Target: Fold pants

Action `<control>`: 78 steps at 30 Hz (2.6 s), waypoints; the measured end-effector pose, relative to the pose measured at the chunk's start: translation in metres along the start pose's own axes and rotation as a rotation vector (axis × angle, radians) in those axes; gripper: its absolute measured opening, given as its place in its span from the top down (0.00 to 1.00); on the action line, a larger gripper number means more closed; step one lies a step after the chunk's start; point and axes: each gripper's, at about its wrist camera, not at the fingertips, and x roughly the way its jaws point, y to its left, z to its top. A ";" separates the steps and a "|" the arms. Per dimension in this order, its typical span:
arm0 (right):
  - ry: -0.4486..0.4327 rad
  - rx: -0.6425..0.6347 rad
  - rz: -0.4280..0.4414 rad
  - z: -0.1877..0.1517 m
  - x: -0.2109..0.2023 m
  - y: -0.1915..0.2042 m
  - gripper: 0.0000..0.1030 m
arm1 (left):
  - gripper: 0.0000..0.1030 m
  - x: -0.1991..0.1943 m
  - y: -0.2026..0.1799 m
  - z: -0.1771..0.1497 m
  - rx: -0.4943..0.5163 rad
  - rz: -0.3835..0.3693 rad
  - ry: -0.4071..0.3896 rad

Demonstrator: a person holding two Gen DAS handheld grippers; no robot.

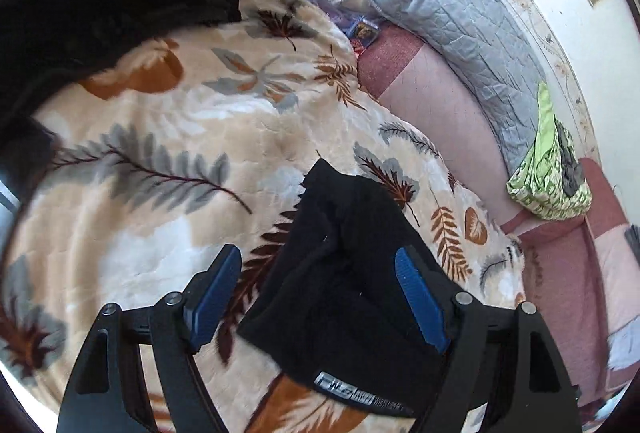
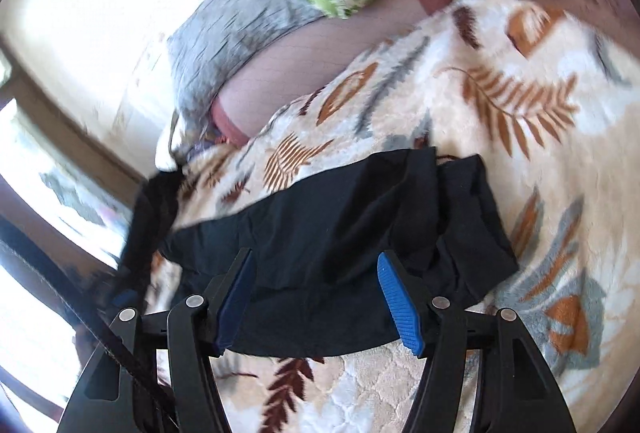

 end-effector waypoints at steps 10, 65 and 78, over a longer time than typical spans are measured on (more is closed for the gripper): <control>0.076 0.036 -0.142 0.030 0.025 -0.008 0.32 | 0.21 0.078 0.019 0.032 -0.110 -0.087 0.086; 0.137 -0.171 -0.501 0.057 0.046 -0.017 0.24 | 0.35 -0.012 -0.018 -0.038 0.189 -0.014 0.045; 0.095 -0.200 -0.477 0.065 0.037 -0.009 0.88 | 0.35 0.065 -0.060 -0.073 0.220 0.012 0.085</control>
